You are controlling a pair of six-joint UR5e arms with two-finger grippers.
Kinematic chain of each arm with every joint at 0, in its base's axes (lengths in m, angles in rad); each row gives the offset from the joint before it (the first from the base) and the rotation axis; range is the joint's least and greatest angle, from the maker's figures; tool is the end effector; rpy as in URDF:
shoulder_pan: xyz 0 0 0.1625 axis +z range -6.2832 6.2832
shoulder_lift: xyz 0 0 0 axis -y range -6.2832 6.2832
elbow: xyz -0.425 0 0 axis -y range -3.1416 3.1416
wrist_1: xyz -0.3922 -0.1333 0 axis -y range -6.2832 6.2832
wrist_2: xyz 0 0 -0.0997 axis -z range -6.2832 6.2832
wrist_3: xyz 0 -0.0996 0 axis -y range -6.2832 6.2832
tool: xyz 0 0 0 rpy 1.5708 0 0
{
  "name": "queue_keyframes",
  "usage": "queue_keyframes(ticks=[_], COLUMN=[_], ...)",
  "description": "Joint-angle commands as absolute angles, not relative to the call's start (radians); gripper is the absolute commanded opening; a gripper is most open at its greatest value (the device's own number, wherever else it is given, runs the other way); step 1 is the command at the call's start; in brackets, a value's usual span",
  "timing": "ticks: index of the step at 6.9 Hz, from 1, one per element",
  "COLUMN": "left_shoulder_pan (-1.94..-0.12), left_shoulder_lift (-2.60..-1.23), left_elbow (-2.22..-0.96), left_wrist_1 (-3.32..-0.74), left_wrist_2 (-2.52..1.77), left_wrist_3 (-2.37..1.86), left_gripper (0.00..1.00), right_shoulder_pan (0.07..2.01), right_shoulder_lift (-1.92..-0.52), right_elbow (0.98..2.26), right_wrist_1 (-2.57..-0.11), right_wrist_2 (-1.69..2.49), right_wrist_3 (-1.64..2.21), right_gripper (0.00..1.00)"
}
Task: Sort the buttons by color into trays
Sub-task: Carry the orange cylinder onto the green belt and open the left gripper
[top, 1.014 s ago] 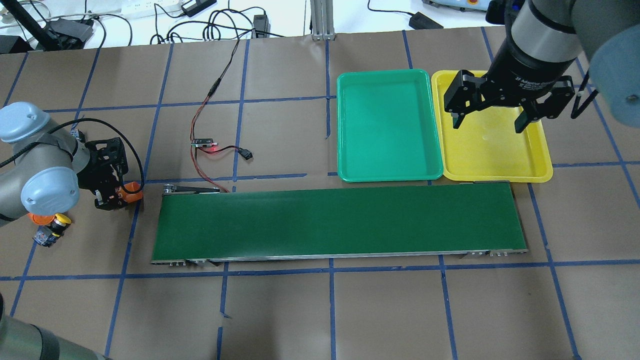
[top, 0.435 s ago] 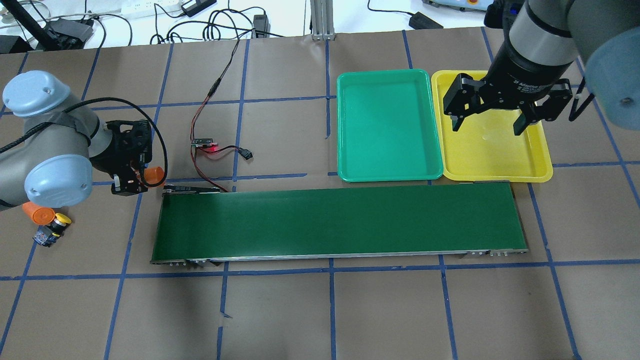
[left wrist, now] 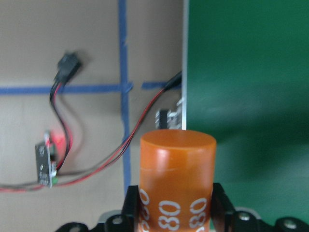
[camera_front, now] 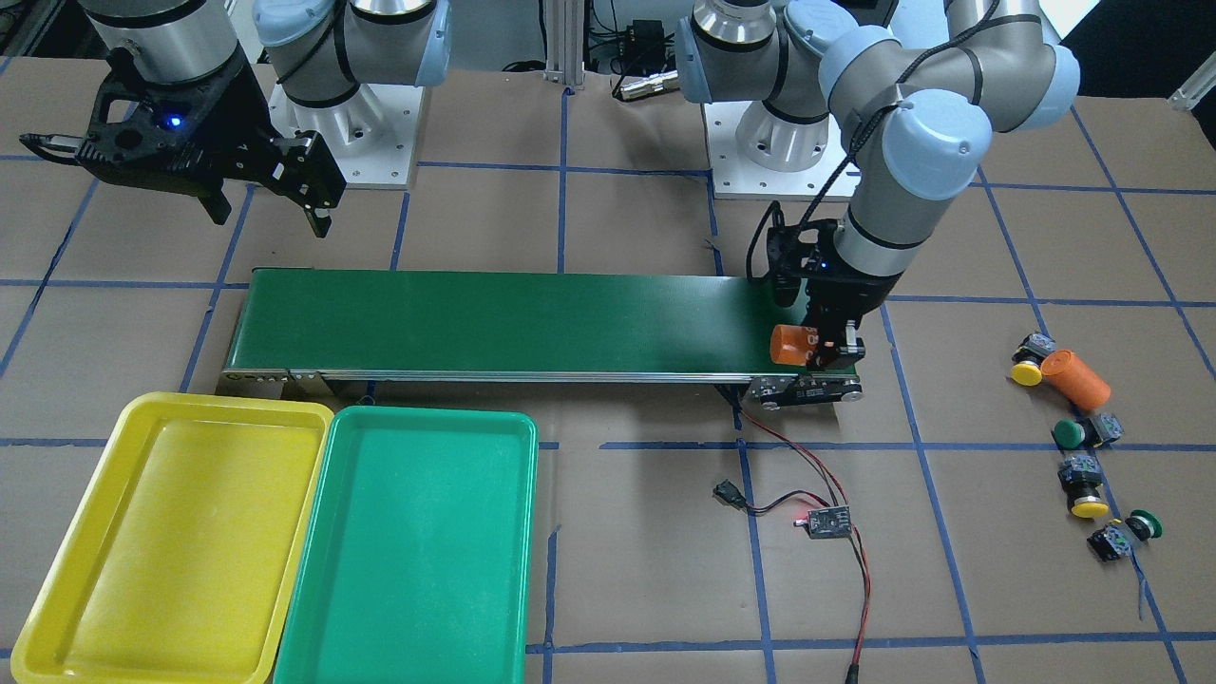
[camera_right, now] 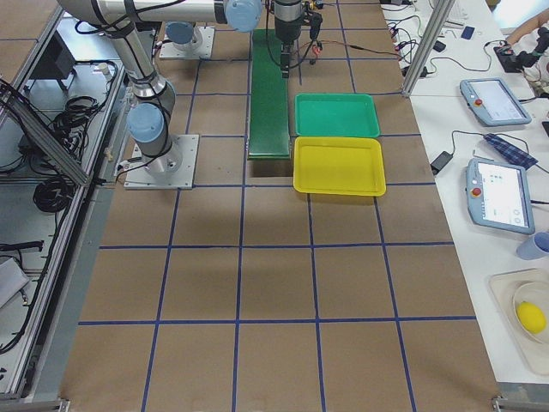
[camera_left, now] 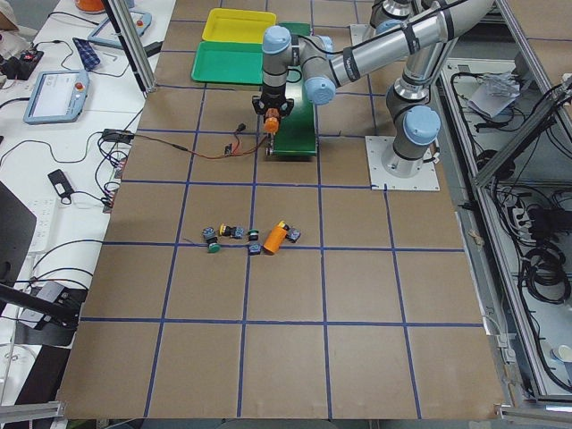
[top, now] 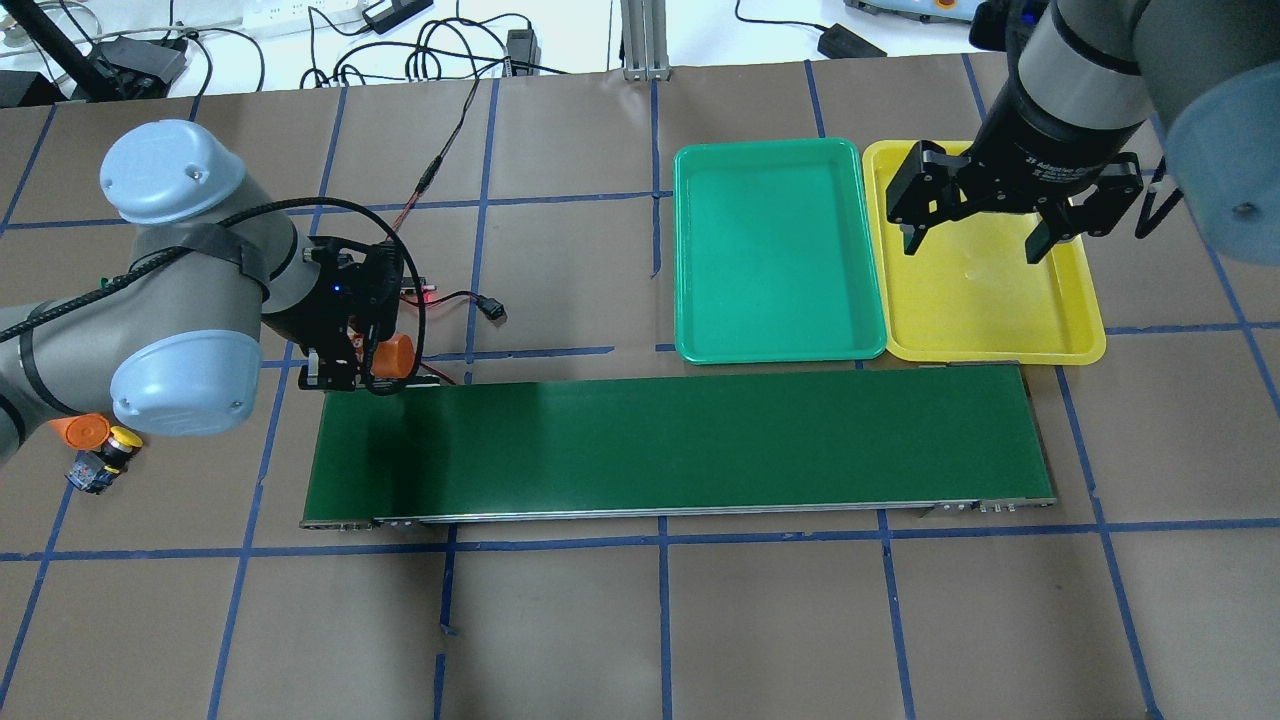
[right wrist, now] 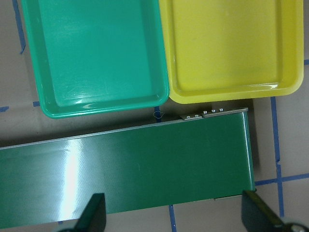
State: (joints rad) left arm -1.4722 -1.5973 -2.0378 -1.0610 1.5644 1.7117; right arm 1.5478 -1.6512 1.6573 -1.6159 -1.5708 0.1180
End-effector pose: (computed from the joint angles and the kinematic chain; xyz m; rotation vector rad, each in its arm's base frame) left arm -0.0882 -0.4689 0.3036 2.2615 2.1677 -0.0236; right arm 0.1227 -0.4645 0.4881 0.2211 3.1314 -0.0612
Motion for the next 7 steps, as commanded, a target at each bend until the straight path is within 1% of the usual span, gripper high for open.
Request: queue_keyframes(ticks=[1, 2, 4, 5, 6, 7], left_shoulder_pan=[-1.5, -1.503, -1.503, -1.497, -1.493, -1.48], left_shoulder_lift=[-1.548, -1.536, -1.517, -1.52, -1.526, -1.528], left_elbow=[-2.1, -2.14, -2.157, -2.155, -2.155, -2.145], left_wrist_1=[-1.131, -1.121, -1.118, -1.118, -1.112, -1.109], left_wrist_2=[1.519, 1.522, 1.529, 1.529, 1.529, 1.528], left_wrist_3=[1.692, 1.666, 1.617, 1.538, 1.526, 1.531], left_gripper=[0.0, 0.0, 0.01, 0.95, 1.0, 1.0], right_shoulder_pan=[1.548, 1.548, 1.548, 1.548, 1.548, 1.548], right_shoulder_lift=[-1.652, -1.652, -1.652, -1.652, -1.652, -1.652], right_elbow=[1.658, 1.658, 1.658, 1.658, 1.658, 1.658], right_wrist_1=[-1.617, -1.617, -1.615, -1.617, -1.617, -1.617], right_wrist_2=[-1.571, -1.571, -1.571, -1.571, -1.571, -1.571], right_wrist_3=[0.118, 0.118, 0.118, 0.12, 0.12, 0.118], right_gripper=[1.0, 1.0, 1.0, 1.0, 1.0, 1.0])
